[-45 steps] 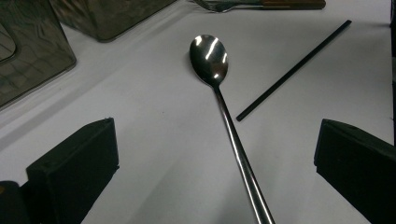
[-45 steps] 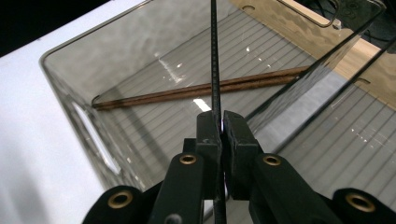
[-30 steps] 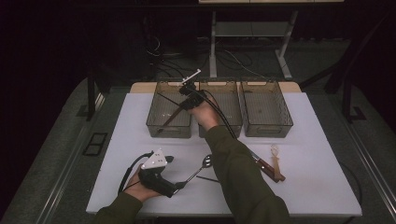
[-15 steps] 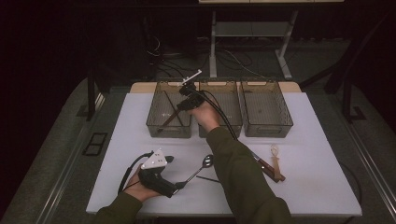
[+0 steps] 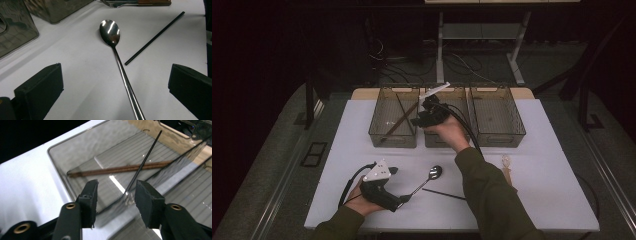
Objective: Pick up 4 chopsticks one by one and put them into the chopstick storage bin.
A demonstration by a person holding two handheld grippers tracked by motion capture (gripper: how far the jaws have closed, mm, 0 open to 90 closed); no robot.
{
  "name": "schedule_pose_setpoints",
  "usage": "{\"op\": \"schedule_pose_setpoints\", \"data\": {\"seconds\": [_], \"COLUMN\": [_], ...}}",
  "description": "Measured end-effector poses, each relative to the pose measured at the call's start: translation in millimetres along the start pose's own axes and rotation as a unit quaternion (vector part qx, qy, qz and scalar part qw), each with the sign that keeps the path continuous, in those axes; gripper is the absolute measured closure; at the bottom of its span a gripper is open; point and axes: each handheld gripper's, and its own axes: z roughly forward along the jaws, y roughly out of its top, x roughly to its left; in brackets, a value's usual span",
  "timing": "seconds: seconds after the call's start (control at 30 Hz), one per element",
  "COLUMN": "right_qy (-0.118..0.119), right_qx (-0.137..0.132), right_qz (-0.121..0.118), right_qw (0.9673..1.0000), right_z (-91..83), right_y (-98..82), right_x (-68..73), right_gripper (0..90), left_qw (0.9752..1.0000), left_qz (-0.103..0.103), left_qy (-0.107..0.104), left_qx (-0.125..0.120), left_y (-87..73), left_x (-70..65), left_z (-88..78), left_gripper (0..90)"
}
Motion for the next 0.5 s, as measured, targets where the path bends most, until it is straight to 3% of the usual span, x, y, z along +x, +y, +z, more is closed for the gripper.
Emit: {"op": "schedule_pose_setpoints", "data": {"seconds": [0.5], "right_qy": [0.021], "right_qx": [-0.02], "right_qz": [-0.034], "right_qw": [0.999], "right_z": [-44.4], "right_y": [-50.7], "right_x": [-5.0], "right_gripper": [40.5], "left_qw": [1.0], "left_qz": [-0.004], "left_qy": [0.004], "left_qx": [-0.001], "left_y": [-0.7], "left_x": [0.1], "left_z": [0.6], "left_gripper": [0.0]}}
